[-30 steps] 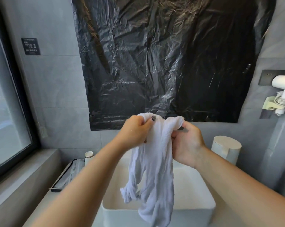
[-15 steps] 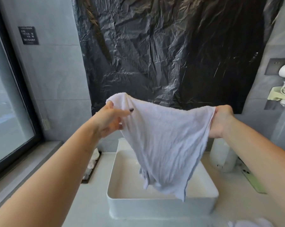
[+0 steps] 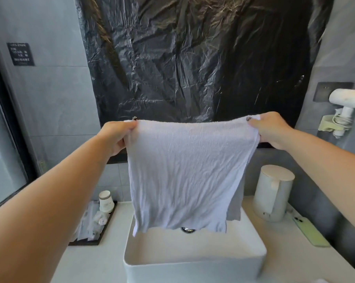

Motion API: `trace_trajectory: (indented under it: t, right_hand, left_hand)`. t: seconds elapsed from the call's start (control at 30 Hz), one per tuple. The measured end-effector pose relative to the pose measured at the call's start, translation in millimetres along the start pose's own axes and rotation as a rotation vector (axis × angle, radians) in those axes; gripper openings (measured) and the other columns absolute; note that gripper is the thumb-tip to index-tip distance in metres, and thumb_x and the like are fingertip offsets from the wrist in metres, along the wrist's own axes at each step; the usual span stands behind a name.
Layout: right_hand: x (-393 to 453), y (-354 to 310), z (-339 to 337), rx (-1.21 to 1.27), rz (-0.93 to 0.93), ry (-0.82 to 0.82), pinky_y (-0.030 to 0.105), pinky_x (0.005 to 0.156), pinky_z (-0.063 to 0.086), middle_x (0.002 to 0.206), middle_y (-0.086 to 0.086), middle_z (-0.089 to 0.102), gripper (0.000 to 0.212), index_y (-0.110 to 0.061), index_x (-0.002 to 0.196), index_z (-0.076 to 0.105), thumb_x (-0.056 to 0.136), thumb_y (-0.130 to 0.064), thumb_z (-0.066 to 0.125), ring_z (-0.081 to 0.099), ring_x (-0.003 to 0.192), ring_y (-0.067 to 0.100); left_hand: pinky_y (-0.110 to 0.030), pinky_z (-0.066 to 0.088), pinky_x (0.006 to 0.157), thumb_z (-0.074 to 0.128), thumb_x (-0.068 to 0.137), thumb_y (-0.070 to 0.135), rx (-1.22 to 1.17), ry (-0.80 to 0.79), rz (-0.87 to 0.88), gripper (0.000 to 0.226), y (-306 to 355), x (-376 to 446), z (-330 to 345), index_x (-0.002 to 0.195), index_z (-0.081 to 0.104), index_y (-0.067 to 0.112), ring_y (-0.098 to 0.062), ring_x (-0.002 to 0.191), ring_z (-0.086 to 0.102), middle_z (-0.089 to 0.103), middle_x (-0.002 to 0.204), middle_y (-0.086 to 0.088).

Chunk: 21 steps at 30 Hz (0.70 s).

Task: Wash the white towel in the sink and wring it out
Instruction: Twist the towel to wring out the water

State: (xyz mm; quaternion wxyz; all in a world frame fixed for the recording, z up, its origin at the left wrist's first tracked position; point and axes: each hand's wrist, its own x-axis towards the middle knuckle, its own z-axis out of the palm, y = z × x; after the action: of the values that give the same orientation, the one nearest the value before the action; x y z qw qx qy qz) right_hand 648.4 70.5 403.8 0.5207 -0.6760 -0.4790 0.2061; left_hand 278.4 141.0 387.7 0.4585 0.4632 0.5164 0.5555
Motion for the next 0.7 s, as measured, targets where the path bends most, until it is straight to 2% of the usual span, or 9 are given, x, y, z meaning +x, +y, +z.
trace_trajectory:
  t: [0.13, 0.23, 0.3, 0.37, 0.47, 0.57, 0.7]
  right_hand:
    - [0.2, -15.5, -4.8, 0.11, -0.023, 0.014, 0.041, 0.08, 0.057, 0.105, 0.01, 0.068, 0.027, -0.01, 0.12, 0.06, 0.102, -0.026, 0.049, 0.066, 0.094, 0.026]
    - [4.6, -18.0, -12.6, 0.184, 0.033, -0.025, 0.033, 0.07, 0.054, 0.098, 0.009, 0.067, 0.021, -0.007, 0.111, 0.059, 0.098, -0.024, 0.058, 0.065, 0.088, 0.022]
    - [8.0, -16.2, -15.6, 0.273, 0.087, -0.016, 0.032, 0.066, 0.054, 0.101, 0.011, 0.067, 0.029, -0.001, 0.112, 0.06, 0.093, -0.023, 0.065, 0.066, 0.088, 0.023]
    - [5.6, -13.1, -15.4, 0.366, 0.117, -0.064, 0.035, 0.072, 0.055, 0.104, 0.01, 0.066, 0.021, -0.004, 0.107, 0.062, 0.093, -0.019, 0.065, 0.066, 0.091, 0.023]
    - [4.9, -3.0, -15.8, 0.438, 0.073, -0.171, 0.04, 0.088, 0.053, 0.112, 0.008, 0.064, 0.013, -0.011, 0.105, 0.064, 0.093, -0.017, 0.064, 0.064, 0.103, 0.025]
    - [7.8, 13.0, -16.6, 0.491, 0.04, -0.211, 0.041, 0.084, 0.054, 0.117, 0.008, 0.065, 0.025, -0.011, 0.115, 0.065, 0.092, -0.02, 0.066, 0.065, 0.107, 0.028]
    - [11.0, 26.7, -10.1, 0.444, 0.0, -0.093, 0.036, 0.076, 0.058, 0.109, 0.015, 0.07, 0.022, -0.003, 0.106, 0.068, 0.085, -0.01, 0.072, 0.071, 0.095, 0.027]
  left_hand:
    - [-0.041, 0.058, 0.089, 0.072, 0.09, 0.028, -0.115, 0.047, 0.043, 0.035, 9.3, -1.9, 7.7, 0.121, 0.066, 0.015, -0.024, 0.101, 0.064, 0.065, 0.119, -0.004]
    - [-0.046, 0.054, 0.097, 0.069, 0.092, 0.027, -0.094, 0.066, 0.089, 0.032, 12.2, -2.3, 9.0, 0.121, 0.063, 0.013, -0.028, 0.109, 0.061, 0.06, 0.123, -0.005]
    - [-0.047, 0.054, 0.098, 0.071, 0.091, 0.022, -0.091, 0.042, 0.11, 0.033, 12.7, -1.2, 5.6, 0.12, 0.064, 0.008, -0.029, 0.112, 0.061, 0.061, 0.125, -0.007]
    - [-0.045, 0.054, 0.097, 0.071, 0.091, 0.018, -0.068, 0.014, 0.125, 0.029, 11.5, 0.6, 1.0, 0.117, 0.067, 0.007, -0.029, 0.111, 0.063, 0.063, 0.125, -0.009]
    - [-0.034, 0.055, 0.091, 0.069, 0.092, 0.017, -0.068, 0.03, 0.157, 0.016, 11.1, 2.3, -4.6, 0.107, 0.07, 0.011, -0.023, 0.103, 0.065, 0.069, 0.114, -0.007]
    - [-0.03, 0.051, 0.089, 0.069, 0.093, 0.024, -0.068, 0.033, 0.181, 0.02, 10.8, 0.9, -8.8, 0.11, 0.072, 0.014, -0.019, 0.098, 0.063, 0.071, 0.105, -0.001]
    - [-0.045, 0.054, 0.095, 0.073, 0.088, 0.022, -0.068, -0.043, 0.144, 0.023, 4.8, -3.8, -15.7, 0.11, 0.073, 0.012, -0.027, 0.104, 0.068, 0.073, 0.112, -0.007]
